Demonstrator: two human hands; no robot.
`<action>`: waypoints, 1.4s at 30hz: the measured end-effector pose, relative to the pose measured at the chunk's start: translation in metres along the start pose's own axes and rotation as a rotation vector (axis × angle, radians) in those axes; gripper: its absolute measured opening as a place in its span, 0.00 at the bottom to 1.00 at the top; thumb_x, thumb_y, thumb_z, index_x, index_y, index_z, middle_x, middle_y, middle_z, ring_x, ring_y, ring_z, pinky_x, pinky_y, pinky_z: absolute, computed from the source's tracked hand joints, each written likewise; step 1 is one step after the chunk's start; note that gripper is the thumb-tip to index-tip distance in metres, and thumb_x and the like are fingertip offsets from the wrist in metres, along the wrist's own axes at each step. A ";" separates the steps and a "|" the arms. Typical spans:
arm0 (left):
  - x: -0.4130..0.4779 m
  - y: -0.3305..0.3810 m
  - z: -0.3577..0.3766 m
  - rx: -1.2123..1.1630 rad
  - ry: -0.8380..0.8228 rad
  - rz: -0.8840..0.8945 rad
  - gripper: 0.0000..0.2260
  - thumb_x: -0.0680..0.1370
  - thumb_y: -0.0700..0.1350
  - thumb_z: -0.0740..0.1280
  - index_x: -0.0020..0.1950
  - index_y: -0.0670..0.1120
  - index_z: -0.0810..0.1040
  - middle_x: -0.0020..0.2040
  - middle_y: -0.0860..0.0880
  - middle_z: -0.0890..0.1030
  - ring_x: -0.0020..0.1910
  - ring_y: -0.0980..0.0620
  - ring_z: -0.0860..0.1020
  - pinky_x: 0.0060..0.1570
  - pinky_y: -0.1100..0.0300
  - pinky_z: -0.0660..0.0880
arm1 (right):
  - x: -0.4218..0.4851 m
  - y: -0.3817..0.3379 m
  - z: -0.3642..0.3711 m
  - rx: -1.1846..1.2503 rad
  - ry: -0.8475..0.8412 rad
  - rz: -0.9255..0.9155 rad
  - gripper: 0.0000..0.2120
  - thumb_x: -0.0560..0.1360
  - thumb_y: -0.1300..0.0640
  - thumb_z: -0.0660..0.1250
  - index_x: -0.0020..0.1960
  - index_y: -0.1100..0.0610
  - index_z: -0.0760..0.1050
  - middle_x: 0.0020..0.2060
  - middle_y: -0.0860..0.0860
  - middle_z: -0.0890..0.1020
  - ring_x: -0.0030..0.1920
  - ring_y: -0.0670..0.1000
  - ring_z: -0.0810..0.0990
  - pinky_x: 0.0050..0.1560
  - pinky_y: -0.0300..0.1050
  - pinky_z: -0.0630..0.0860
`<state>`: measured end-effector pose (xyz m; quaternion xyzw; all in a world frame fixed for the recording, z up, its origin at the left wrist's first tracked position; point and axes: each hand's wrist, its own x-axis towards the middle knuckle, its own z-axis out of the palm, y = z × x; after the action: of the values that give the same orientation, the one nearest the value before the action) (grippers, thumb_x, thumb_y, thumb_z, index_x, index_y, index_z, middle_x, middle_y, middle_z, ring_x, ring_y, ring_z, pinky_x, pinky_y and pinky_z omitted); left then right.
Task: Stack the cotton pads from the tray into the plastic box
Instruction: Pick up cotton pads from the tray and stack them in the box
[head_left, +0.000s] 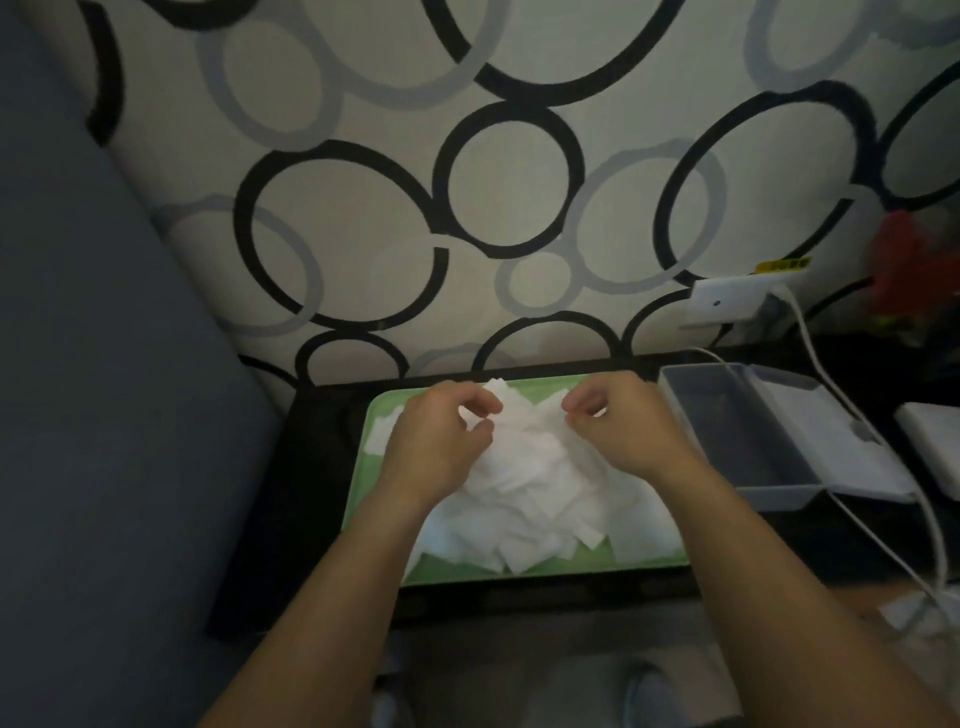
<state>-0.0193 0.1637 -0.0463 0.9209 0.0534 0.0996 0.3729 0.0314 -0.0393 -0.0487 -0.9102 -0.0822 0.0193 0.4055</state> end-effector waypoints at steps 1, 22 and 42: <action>0.002 -0.001 -0.002 0.039 -0.022 0.009 0.08 0.75 0.44 0.74 0.47 0.58 0.82 0.47 0.60 0.82 0.38 0.60 0.75 0.47 0.61 0.76 | 0.002 -0.004 0.002 -0.041 -0.016 -0.024 0.04 0.75 0.59 0.71 0.46 0.52 0.82 0.41 0.44 0.82 0.45 0.47 0.81 0.44 0.35 0.75; 0.000 -0.021 -0.001 -0.243 0.010 -0.021 0.08 0.74 0.41 0.74 0.42 0.54 0.82 0.40 0.58 0.83 0.39 0.61 0.79 0.43 0.64 0.75 | -0.003 -0.017 0.028 0.165 -0.104 0.010 0.14 0.75 0.41 0.67 0.51 0.50 0.82 0.46 0.42 0.82 0.48 0.42 0.79 0.48 0.42 0.74; -0.010 -0.020 -0.028 -0.747 -0.200 -0.129 0.28 0.69 0.47 0.79 0.68 0.54 0.76 0.60 0.52 0.84 0.58 0.55 0.82 0.59 0.57 0.79 | -0.004 -0.039 0.039 0.447 -0.275 -0.286 0.07 0.78 0.61 0.68 0.49 0.52 0.84 0.43 0.53 0.84 0.46 0.60 0.81 0.51 0.55 0.77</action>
<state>-0.0362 0.1959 -0.0421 0.7218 0.0346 -0.0016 0.6913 0.0184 0.0147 -0.0461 -0.7663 -0.2575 0.1027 0.5796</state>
